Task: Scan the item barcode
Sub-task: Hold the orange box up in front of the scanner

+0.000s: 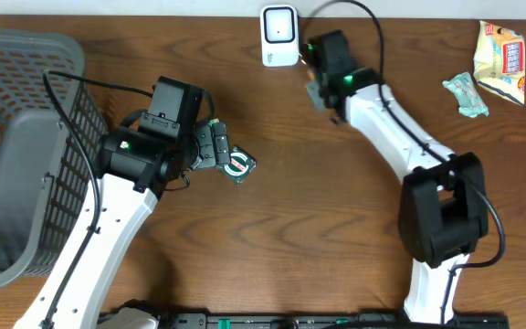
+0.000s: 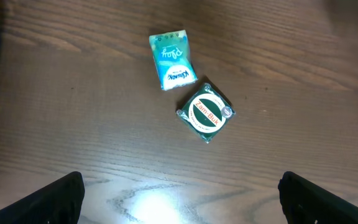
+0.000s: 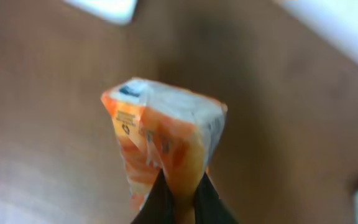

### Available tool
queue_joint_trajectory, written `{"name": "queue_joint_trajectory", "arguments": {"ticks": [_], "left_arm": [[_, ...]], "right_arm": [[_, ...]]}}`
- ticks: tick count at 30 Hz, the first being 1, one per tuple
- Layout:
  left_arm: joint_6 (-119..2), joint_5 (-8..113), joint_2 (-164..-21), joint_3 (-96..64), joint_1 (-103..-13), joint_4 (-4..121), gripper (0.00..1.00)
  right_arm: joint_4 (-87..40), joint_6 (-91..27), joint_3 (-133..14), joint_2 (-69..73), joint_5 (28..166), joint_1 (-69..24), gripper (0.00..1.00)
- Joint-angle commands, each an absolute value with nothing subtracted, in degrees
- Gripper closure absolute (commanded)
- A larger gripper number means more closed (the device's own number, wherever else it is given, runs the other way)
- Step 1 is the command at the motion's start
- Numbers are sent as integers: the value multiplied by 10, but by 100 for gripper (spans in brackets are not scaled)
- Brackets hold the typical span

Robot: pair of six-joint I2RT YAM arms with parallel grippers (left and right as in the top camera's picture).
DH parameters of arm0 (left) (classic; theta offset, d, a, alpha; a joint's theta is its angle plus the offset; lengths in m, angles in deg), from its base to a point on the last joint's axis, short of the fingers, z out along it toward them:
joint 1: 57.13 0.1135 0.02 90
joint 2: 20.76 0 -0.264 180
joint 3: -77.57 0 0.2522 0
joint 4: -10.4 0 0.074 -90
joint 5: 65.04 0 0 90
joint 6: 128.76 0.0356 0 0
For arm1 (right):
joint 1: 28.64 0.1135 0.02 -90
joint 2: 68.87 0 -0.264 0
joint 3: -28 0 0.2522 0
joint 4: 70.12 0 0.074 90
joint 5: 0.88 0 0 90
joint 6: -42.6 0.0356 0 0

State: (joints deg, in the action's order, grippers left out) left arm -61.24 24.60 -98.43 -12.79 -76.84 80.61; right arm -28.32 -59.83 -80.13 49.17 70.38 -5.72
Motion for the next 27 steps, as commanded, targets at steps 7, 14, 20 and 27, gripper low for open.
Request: {"name": "queue_joint_trajectory", "arguments": {"ticks": [7,14,20,27], "left_arm": [[-609,241,-982,-137,-768,807,2],[-609,241,-982,-137,-768,807,2],[-609,241,-982,-137,-768,807,2],[-609,241,-982,-137,-768,807,2]], "right_arm": [[-424,-656,-854,510,707,-39,99],[-287,-679,-1139,663,721,-48,99],[-269,-780,-1286,783,670,-46,99],[-276,-823,-1288,807,665,-39,99]]}}
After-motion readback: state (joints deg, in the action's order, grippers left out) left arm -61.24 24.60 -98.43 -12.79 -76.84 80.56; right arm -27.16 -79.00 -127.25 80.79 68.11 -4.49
